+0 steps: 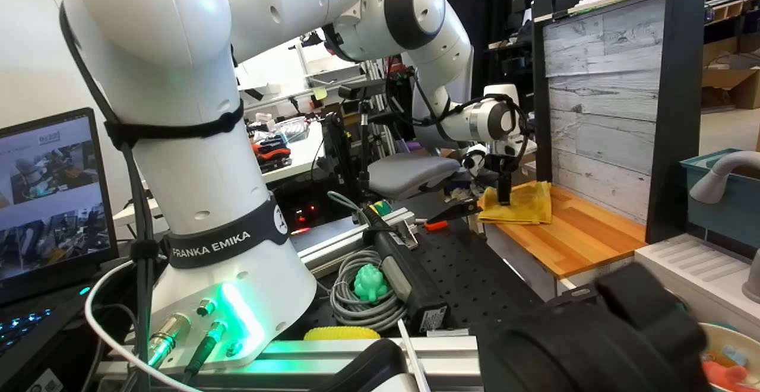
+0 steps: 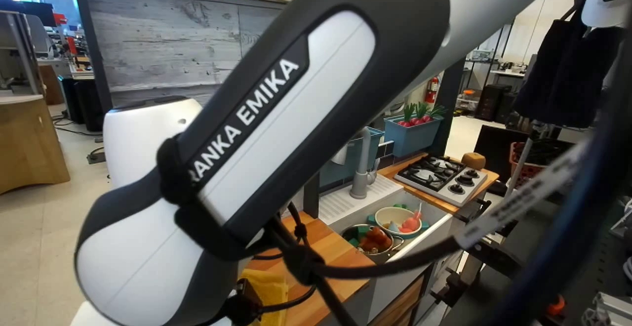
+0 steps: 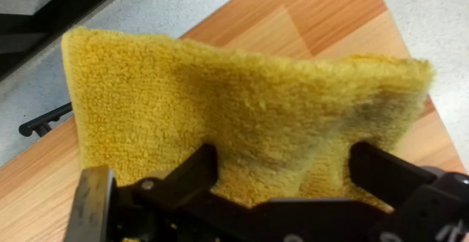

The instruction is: Put the things on the counter inside the pot in the sink, wipe the counter with the towel, and then remove the things from the dish in the sink and put them on the stove

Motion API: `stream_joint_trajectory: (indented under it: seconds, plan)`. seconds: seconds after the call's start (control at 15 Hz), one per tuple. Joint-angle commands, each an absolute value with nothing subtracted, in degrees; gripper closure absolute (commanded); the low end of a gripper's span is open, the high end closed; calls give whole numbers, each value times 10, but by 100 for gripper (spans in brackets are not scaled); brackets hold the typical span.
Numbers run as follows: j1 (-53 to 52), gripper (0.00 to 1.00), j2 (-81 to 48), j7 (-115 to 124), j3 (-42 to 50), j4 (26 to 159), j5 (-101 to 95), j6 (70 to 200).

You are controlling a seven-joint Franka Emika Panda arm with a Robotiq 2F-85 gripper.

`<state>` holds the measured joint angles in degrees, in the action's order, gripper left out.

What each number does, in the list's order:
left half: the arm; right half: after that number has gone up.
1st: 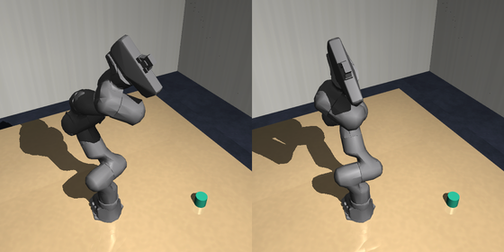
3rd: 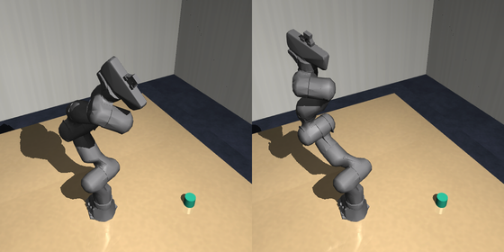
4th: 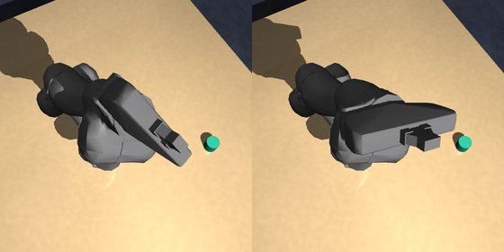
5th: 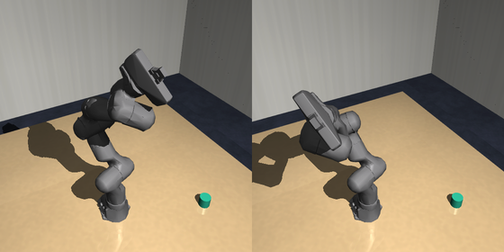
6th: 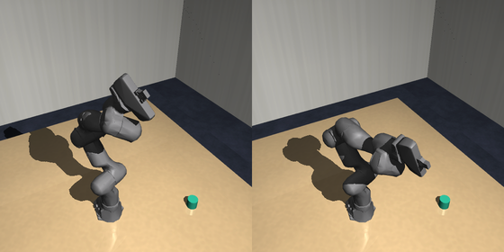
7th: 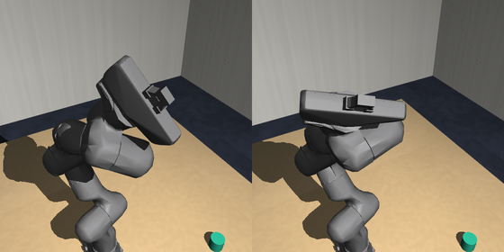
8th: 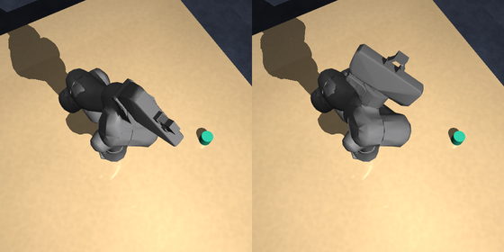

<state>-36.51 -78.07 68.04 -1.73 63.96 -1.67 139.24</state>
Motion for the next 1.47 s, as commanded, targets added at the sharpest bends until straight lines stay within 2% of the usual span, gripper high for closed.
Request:
stream_joint_trajectory:
  seconds: [0.0,0.4,0.67,1.13,1.4]
  plan:
    - [-338,0,-832,651,-22,588,-3,1367]
    - [-300,0,-823,753,65,651,-9,1397]
    - [-279,0,-839,714,25,606,-13,1380]
    - [-349,0,-853,616,-51,539,-15,1378]
    - [-326,0,-836,601,-53,589,-12,1352]
